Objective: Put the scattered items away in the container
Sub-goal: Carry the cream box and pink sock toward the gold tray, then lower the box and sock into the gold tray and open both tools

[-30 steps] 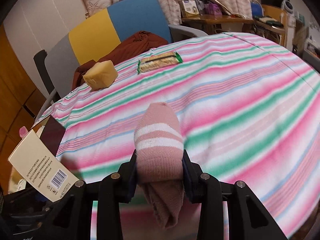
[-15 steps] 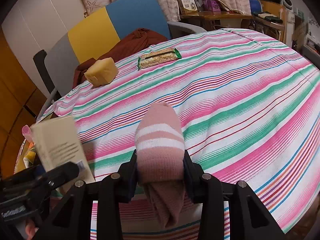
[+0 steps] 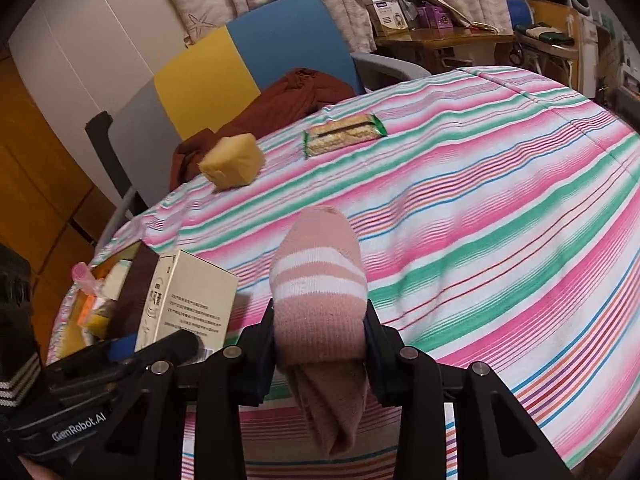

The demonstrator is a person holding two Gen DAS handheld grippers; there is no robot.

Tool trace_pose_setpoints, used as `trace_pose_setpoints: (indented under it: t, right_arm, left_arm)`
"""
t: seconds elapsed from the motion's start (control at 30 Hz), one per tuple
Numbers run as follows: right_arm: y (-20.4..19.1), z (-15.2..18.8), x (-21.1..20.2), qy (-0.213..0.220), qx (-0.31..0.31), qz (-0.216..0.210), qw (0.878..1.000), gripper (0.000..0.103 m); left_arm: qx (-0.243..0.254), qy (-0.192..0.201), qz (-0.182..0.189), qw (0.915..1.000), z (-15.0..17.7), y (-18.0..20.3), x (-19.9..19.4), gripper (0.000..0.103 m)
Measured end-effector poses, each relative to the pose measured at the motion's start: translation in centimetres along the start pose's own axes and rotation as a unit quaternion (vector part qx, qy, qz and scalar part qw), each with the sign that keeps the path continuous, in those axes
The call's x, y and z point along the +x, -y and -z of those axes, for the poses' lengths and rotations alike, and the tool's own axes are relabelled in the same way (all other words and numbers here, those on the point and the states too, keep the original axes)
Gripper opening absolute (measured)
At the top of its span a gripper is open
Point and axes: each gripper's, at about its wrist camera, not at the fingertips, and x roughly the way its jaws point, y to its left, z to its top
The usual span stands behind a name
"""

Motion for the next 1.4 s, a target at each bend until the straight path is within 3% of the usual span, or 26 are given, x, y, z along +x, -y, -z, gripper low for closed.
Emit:
trace_pose_setpoints:
  t: [0.27, 0.57, 0.83, 0.93, 1.07, 1.1, 1.17, 1.3, 1.4]
  right_arm:
    - [-4.6, -0.9, -1.1, 0.002, -0.014, -0.067, 0.998, 0.038]
    - [-14.6, -0.9, -0.5, -0.018, -0.084, -0.164, 0.983, 0.038]
    - [-22.1, 0.9, 2.1, -0.054, -0.133, -0.201, 0.969, 0.038]
    - [-24.0, 1.6, 4.0, -0.074, -0.139, -0.198, 0.967, 0.046]
    - [-24.4, 2.3, 4.3, -0.082, -0.135, -0.209, 0.965, 0.059]
    - [-24.3, 2.4, 4.1, -0.077, -0.138, -0.207, 0.966, 0.062]
    - [-23.7, 2.5, 3.8, -0.073, -0.136, -0.204, 0.967, 0.063]
    - [-21.7, 2.0, 3.5, -0.070, -0.110, -0.197, 0.972, 0.063]
    - [-20.0, 1.8, 3.4, -0.066, -0.087, -0.187, 0.976, 0.063]
  left_arm:
    - [-0.024, 0.049, 0.004, 0.9985, 0.4, -2.1, -6.2, 0.054]
    - [-0.081, 0.098, -0.044, 0.9909, 2.9, -8.5, -13.5, 0.054]
    - [-0.134, 0.091, -0.094, 0.9824, 6.9, -14.2, -15.8, 0.054]
    - [-0.139, 0.070, -0.100, 0.9827, 7.9, -15.7, -15.3, 0.054]
    - [-0.134, 0.028, -0.113, 0.9841, 8.8, -16.7, -13.7, 0.055]
    - [-0.142, 0.023, -0.111, 0.9834, 9.1, -17.0, -13.6, 0.060]
    - [-0.158, 0.031, -0.102, 0.9816, 9.6, -17.3, -13.8, 0.065]
    - [-0.177, 0.063, -0.095, 0.9775, 9.9, -17.8, -14.8, 0.066]
    - [-0.159, 0.066, -0.118, 0.9779, 9.7, -18.0, -14.4, 0.064]
